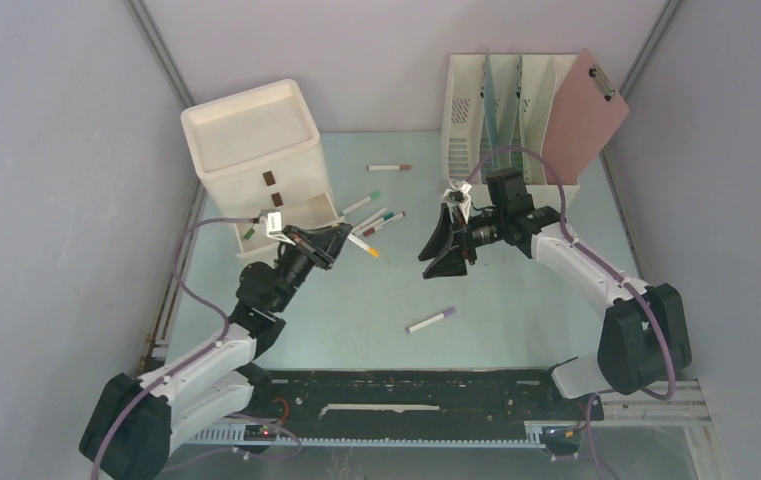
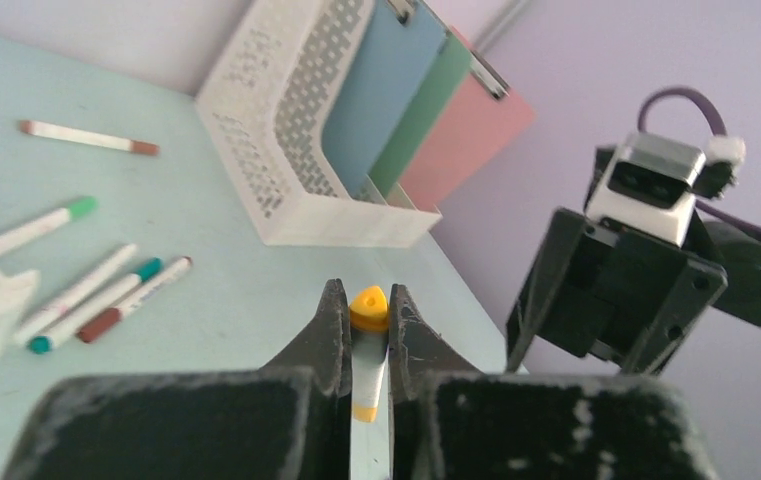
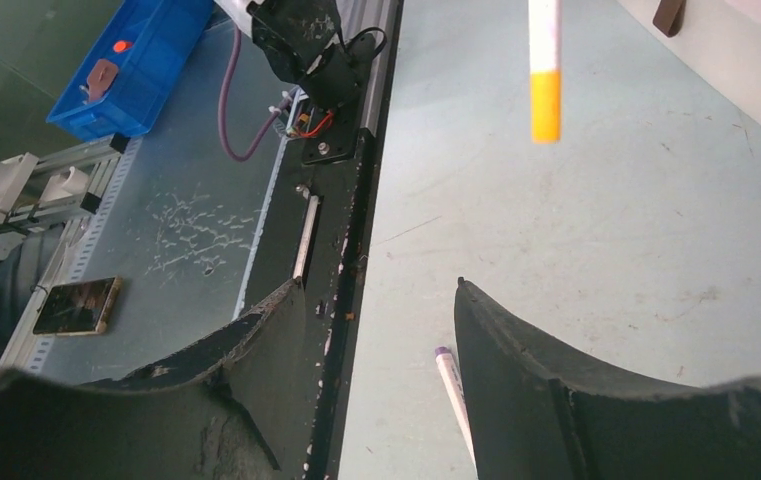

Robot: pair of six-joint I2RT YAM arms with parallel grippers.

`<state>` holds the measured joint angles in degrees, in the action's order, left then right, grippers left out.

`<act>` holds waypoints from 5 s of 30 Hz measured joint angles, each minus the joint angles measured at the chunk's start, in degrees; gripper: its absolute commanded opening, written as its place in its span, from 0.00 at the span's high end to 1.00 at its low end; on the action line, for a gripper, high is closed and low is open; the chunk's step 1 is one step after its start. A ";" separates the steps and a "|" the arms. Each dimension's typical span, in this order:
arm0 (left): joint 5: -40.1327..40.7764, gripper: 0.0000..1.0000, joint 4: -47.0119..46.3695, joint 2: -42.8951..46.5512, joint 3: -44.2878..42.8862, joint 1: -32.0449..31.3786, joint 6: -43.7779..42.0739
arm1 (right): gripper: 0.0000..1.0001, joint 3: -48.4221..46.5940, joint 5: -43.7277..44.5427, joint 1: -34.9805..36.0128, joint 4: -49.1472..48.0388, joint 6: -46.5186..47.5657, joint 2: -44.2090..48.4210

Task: Organize the desk
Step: Place the stationery in the drawer, then pick up the stationery from the center of the board.

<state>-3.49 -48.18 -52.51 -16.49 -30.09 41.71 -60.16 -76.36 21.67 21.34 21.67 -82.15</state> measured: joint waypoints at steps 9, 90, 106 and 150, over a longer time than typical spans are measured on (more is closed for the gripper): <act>1.73 1.00 5.53 4.11 0.31 11.45 5.01 | 0.36 0.00 -0.04 -0.26 0.48 0.15 0.00; -5.99 0.00 20.90 14.10 0.81 35.63 31.52 | 0.36 0.00 2.32 -0.87 11.06 16.65 4.07; -18.78 0.00 8.00 17.03 8.02 23.78 21.66 | 0.35 0.55 24.96 15.45 21.44 40.89 2.95; -14.71 0.00 19.04 29.22 10.51 21.20 13.55 | 1.00 0.31 61.99 27.82 15.28 41.44 -17.00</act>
<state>-18.20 -29.15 -23.29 -5.98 -8.88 55.27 -59.86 -14.37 49.50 36.62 63.11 -99.15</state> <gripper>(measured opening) 0.996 0.054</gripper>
